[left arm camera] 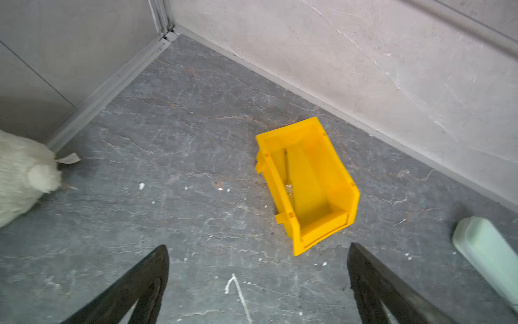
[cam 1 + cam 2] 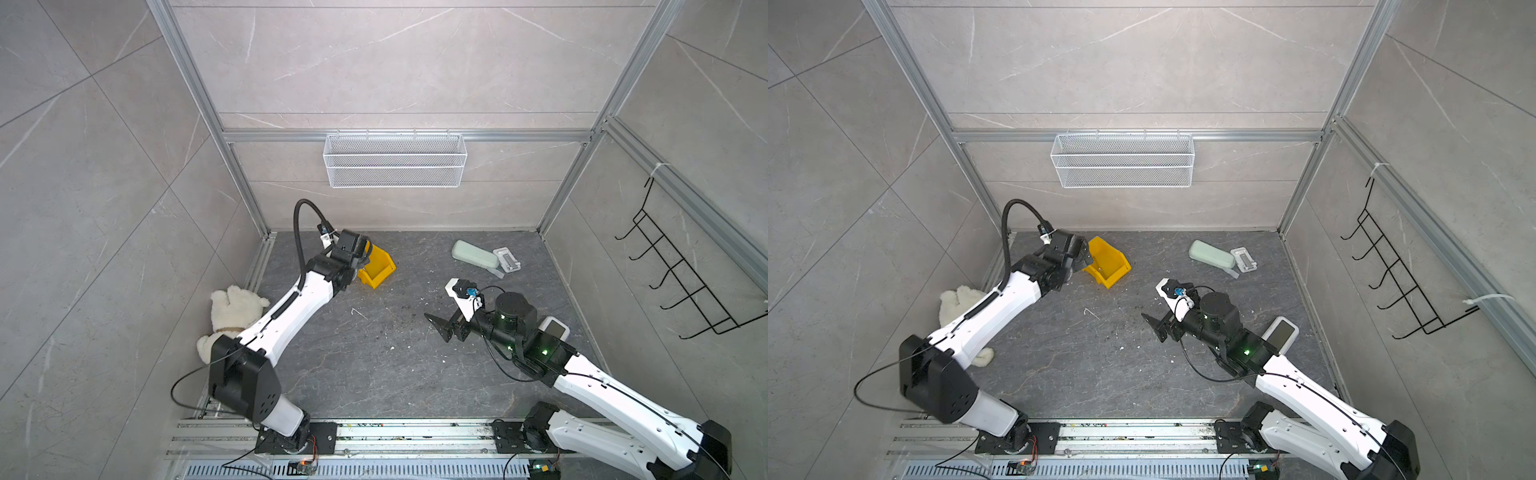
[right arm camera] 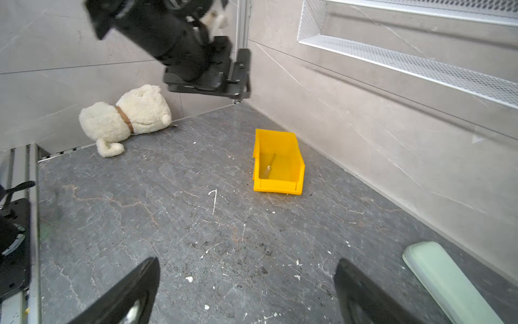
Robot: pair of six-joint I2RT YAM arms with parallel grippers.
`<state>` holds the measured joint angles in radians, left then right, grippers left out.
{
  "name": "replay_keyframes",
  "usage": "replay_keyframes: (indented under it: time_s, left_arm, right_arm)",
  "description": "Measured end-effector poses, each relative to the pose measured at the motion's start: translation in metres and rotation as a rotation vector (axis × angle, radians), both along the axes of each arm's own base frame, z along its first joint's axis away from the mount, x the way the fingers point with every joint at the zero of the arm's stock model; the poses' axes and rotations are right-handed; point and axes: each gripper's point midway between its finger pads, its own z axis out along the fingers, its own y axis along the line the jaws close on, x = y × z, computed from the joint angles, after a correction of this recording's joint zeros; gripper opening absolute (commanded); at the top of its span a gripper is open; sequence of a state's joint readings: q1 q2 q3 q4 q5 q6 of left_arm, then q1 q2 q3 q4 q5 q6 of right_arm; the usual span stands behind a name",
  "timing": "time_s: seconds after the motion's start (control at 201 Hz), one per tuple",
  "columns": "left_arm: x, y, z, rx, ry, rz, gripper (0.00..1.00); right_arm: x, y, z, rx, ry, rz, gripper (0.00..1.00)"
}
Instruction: Put the screwdriver in the bin
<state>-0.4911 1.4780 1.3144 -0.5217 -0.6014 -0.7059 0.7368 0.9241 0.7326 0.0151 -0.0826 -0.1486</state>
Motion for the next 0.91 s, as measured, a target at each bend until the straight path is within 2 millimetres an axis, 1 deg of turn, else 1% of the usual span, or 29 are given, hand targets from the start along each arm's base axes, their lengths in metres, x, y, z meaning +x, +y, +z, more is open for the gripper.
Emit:
replay_keyframes:
  time_s: [0.154,0.254,0.323,0.373,0.463,0.498,0.577,0.672,0.726,0.831,0.906]
  left_arm:
    - [-0.037,0.021,-0.007,0.122,-0.099,-0.117,1.0]
    - [-0.052,0.032,-0.019,0.211,-0.15,-0.165,1.0]
    - [-0.061,0.038,-0.034,0.272,-0.168,-0.202,1.0]
    - [-0.067,0.042,-0.049,0.313,-0.165,-0.223,1.0]
    - [-0.077,0.053,-0.071,0.371,-0.15,-0.247,1.0]
    - [-0.079,0.058,-0.077,0.383,-0.148,-0.246,1.0]
    - [-0.081,0.078,-0.088,0.386,-0.157,-0.213,1.0]
    - [-0.082,0.102,-0.101,0.365,-0.165,-0.163,1.0]
    - [-0.082,0.115,-0.111,0.362,-0.158,-0.143,1.0]
    - [-0.076,0.127,-0.124,0.362,-0.144,-0.14,1.0]
    - [-0.068,0.129,-0.132,0.352,-0.147,-0.154,1.0]
  right_arm:
    - [0.011,-0.013,-0.014,0.005,-0.008,-0.104,0.99]
    - [0.02,-0.026,-0.027,-0.013,-0.02,-0.191,0.99]
    - [0.028,-0.038,-0.036,-0.033,-0.038,-0.269,0.99]
    - [0.034,-0.046,-0.04,-0.048,-0.053,-0.324,0.99]
    - [0.048,-0.062,-0.052,-0.081,-0.082,-0.436,0.99]
    - [0.053,-0.069,-0.058,-0.095,-0.086,-0.476,0.99]
    - [0.067,-0.089,-0.074,-0.136,-0.091,-0.574,0.99]
    - [0.085,-0.12,-0.095,-0.169,-0.083,-0.697,0.99]
    - [0.094,-0.143,-0.109,-0.186,-0.064,-0.767,0.99]
    - [0.108,-0.181,-0.127,-0.199,-0.032,-0.874,0.99]
    - [0.116,-0.196,-0.14,-0.194,-0.009,-0.913,0.99]
